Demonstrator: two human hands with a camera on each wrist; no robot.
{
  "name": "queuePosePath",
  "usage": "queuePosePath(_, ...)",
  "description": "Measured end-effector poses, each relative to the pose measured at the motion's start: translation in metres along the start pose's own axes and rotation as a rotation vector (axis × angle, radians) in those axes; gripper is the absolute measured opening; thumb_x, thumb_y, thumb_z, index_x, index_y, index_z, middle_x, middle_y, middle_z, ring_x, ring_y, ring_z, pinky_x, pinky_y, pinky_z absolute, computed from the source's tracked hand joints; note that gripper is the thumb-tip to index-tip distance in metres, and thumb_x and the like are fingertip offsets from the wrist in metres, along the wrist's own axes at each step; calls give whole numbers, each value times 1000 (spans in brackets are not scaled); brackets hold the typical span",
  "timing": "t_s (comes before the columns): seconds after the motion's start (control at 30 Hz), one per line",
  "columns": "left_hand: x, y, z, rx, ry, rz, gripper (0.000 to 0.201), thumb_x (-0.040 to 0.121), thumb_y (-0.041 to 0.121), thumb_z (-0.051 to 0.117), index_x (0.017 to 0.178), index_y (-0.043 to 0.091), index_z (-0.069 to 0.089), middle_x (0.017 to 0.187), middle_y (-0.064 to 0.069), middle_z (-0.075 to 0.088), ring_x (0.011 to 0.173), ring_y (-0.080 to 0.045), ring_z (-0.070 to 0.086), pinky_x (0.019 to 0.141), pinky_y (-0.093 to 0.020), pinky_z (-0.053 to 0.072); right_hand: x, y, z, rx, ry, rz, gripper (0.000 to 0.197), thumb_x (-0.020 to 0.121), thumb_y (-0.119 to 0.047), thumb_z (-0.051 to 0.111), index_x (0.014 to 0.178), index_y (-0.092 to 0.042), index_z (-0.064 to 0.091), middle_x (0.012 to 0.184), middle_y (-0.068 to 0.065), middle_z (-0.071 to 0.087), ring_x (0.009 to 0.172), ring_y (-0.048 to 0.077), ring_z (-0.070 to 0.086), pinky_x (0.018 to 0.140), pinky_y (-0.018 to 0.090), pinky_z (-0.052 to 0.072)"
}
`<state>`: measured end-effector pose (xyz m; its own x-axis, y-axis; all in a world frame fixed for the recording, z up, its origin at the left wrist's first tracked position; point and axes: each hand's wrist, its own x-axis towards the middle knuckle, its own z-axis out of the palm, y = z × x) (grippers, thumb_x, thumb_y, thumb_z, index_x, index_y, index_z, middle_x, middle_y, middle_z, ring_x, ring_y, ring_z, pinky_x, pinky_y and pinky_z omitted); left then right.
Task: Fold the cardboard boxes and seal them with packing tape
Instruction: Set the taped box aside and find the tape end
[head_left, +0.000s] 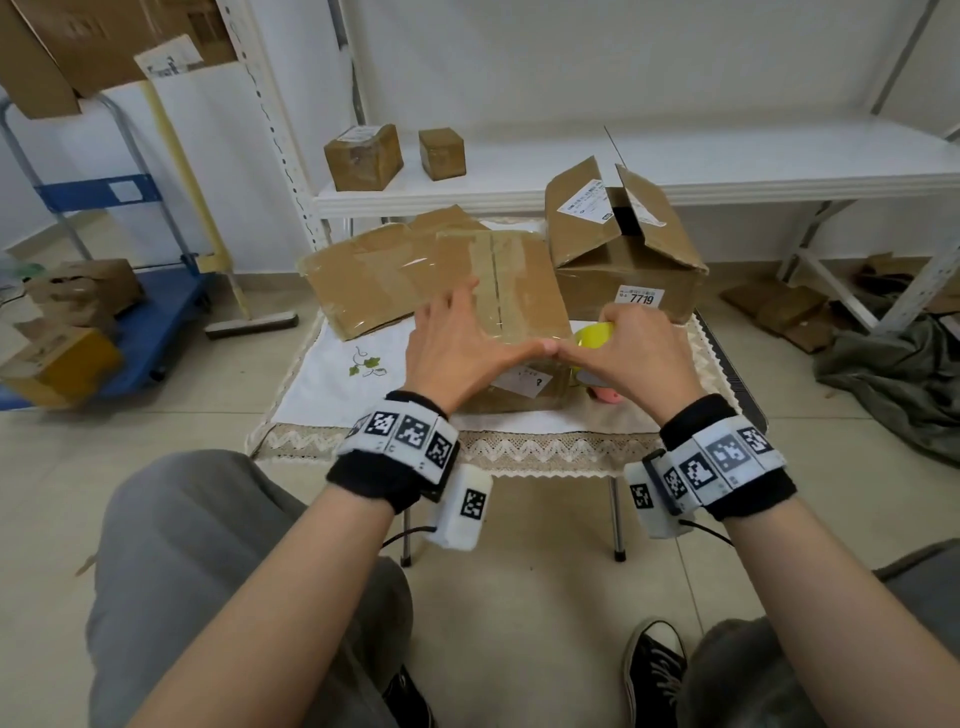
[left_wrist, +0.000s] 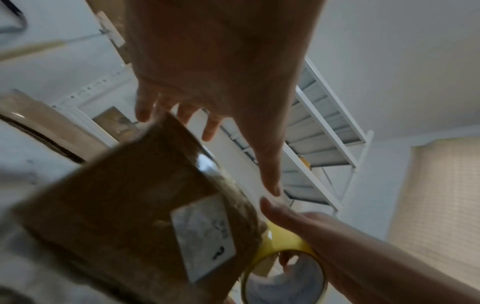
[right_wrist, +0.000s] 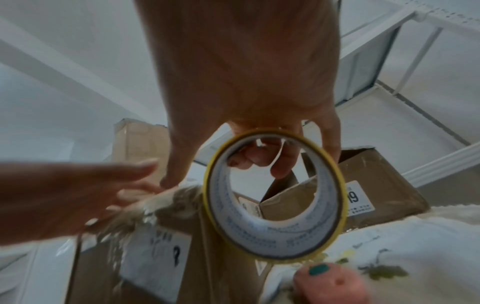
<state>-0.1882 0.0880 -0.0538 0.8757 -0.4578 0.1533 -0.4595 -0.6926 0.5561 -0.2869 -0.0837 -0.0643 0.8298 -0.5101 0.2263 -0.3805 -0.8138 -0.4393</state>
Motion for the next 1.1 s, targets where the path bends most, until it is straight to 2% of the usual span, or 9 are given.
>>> queuePosePath(0.1, 7, -9, 2, -37, 43, -20, 123, 48, 83, 76, 149, 27, 31, 150, -2, 44, 136, -24, 42, 108, -49, 42, 0, 0, 0, 78, -21, 13, 74, 68, -84, 64, 88, -12, 63, 82, 2, 62, 86, 22, 57, 75, 42, 50)
queuePosePath(0.17, 7, -19, 0, -101, 48, -16, 120, 49, 76, 82, 147, 26, 35, 147, -1, 48, 133, -21, 47, 106, -42, 44, 1, 3, -4, 169, -50, 23, 58, 71, -68, 76, 78, -15, 55, 73, 1, 55, 75, 20, 52, 60, 35, 41)
queuePosePath(0.23, 4, -26, -5, -160, 57, 14, 113, 52, 68, 87, 145, 24, 40, 143, 1, 53, 128, -17, 51, 101, -31, 44, 2, 5, -8, 229, -84, 21, 53, 72, -56, 82, 74, -16, 48, 70, 0, 52, 69, 17, 48, 54, 33, 32)
queuePosePath(0.37, -3, -34, -12, -178, 57, 77, 105, 56, 66, 85, 143, 19, 47, 141, 0, 57, 125, -13, 54, 103, -27, 43, 4, 4, -7, 226, -53, -58, 54, 72, -52, 84, 89, -15, 48, 78, -3, 54, 79, 21, 52, 65, 36, 33)
queuePosePath(0.47, -5, -36, -8, -97, 44, 77, 111, 56, 78, 78, 143, 19, 44, 142, -3, 55, 128, -18, 53, 106, -32, 44, 2, -6, 0, 98, 23, -109, 68, 66, -69, 79, 100, -21, 45, 88, -6, 57, 88, 22, 52, 80, 36, 28)
queuePosePath(0.57, -5, -35, -1, -44, 84, 68, 112, 52, 83, 76, 139, 19, 45, 137, -4, 57, 127, -21, 52, 105, -38, 47, -2, -14, 9, -12, 80, -115, 80, 59, -82, 72, 102, -24, 40, 90, -7, 55, 88, 21, 47, 83, 38, 28)
queuePosePath(0.77, -9, -53, 0, -143, 141, 160, 81, 61, 67, 82, 125, 23, 57, 128, 7, 62, 116, -10, 56, 102, -33, 48, 1, -7, 9, 29, 70, -126, 69, 65, -64, 82, 103, -24, 41, 87, -9, 52, 85, 21, 48, 79, 35, 27)
queuePosePath(0.93, -6, -74, -9, -324, 93, 208, 69, 63, 50, 87, 122, 22, 63, 130, 11, 64, 115, -4, 60, 102, -32, 51, 8, 6, 4, 160, -38, -201, 61, 70, -43, 88, 103, -26, 40, 102, -9, 56, 95, 22, 55, 79, 36, 35)
queuePosePath(1.1, 0, -83, -19, -462, -12, 216, 55, 68, 25, 89, 118, 21, 67, 130, 13, 65, 119, 0, 58, 100, -28, 53, 12, 10, 5, 197, -84, -241, 56, 71, -38, 87, 105, -28, 44, 109, -11, 59, 107, 23, 58, 91, 45, 43)
